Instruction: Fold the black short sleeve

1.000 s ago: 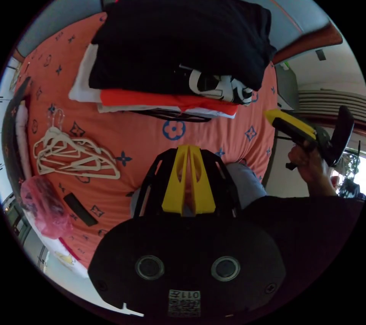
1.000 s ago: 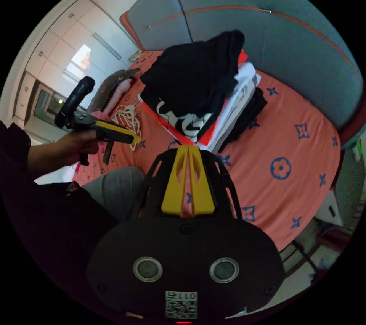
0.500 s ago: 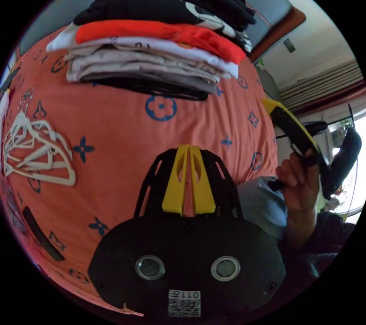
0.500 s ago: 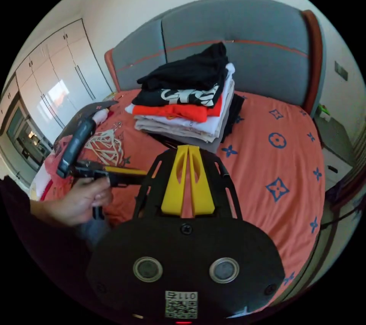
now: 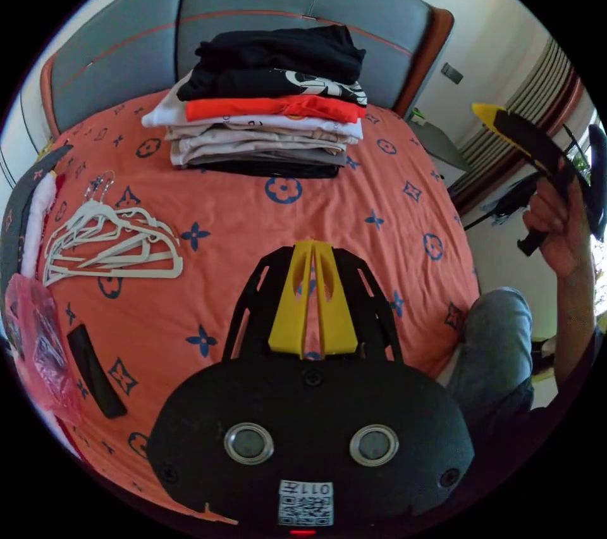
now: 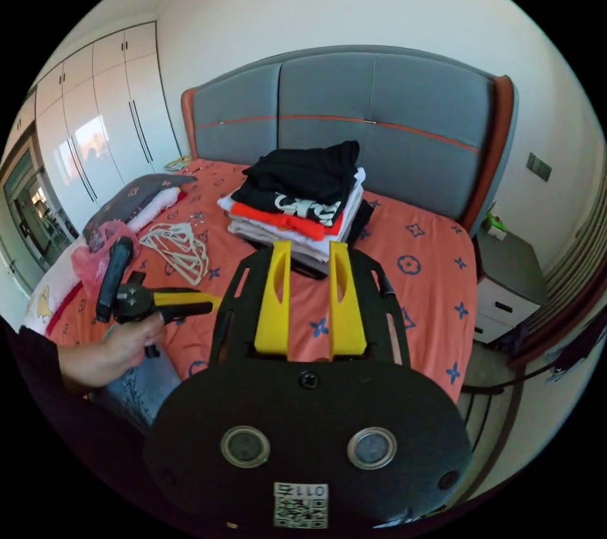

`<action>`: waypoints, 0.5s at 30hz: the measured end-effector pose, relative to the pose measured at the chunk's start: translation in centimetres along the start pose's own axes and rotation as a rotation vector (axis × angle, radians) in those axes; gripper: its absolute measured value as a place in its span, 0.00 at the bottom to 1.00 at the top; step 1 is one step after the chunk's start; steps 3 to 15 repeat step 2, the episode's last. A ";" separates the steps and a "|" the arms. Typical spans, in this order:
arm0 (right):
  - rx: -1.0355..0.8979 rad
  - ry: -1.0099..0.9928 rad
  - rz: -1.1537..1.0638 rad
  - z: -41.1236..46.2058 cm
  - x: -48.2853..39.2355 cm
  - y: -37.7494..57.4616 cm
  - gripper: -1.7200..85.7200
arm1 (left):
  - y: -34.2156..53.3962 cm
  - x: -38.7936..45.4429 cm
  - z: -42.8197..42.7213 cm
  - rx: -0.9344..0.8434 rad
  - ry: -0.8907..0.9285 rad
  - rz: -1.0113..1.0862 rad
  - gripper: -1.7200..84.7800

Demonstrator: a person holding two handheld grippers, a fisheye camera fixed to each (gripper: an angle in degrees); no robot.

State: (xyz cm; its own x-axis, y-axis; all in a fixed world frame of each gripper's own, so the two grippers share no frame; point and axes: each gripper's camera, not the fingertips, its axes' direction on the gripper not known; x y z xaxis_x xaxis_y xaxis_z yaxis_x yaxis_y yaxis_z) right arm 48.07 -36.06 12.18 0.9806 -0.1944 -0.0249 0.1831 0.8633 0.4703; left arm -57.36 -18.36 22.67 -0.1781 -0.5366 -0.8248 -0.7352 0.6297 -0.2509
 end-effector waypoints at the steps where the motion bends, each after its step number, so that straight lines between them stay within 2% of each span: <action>1: 0.007 -0.017 0.004 0.4 0.4 -0.6 0.11 | 0.6 -0.6 0.0 0.005 -0.028 0.000 0.02; 15: 0.009 -0.048 0.018 0.8 0.9 -1.4 0.11 | 1.1 -1.4 0.2 0.011 -0.035 -0.018 0.02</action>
